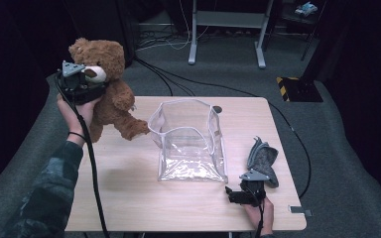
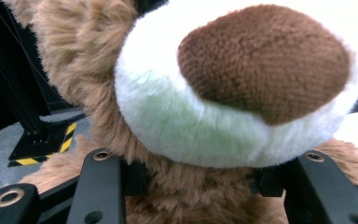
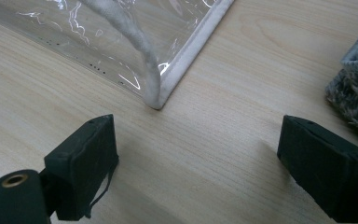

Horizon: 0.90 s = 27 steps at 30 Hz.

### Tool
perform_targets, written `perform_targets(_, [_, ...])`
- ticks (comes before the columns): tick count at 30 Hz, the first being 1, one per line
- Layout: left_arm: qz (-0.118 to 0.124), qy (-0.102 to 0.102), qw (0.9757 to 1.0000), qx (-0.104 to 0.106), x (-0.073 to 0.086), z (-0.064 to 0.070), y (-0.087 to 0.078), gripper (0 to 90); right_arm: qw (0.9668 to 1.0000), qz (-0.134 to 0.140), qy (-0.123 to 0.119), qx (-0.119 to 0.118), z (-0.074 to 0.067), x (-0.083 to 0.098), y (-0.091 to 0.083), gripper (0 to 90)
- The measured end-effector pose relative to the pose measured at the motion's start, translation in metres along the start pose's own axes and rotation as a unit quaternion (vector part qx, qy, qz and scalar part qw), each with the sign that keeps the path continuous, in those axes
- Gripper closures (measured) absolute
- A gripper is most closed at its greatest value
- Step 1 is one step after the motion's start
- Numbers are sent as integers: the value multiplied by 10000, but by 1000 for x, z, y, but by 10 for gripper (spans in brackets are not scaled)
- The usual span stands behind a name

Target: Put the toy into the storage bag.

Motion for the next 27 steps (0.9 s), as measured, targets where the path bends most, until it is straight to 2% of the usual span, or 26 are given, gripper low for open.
perform_targets(3, [-33,110,9999,-23,-9,2,1,488,10000,-2,1,-2,0,0,0,109])
perform_targets(15, [265,210,9994,-76,-44,12,-6,487,10000,-12,-2,-11,0,0,0,109])
perform_targets(19, [277,267,9992,-121,-54,16,-8,487,10000,-3,3,-2,0,0,0,110])
perform_targets(23, [342,302,9989,-75,-64,24,-7,487,10000,-7,5,-5,0,0,0,110])
perform_targets(27, [311,436,9986,9,-73,36,-2,487,10000,-8,5,-5,0,0,0,110])
Point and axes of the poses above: each handheld gripper's, and its own axes: y roughly forward along the jaws, x roughly out of its underside, z roughly to its right, the point moved 5 cm from there along y, roughly forward along the jaws, and after that the axes turned 15 degrees about x, right-handed, at the moved point
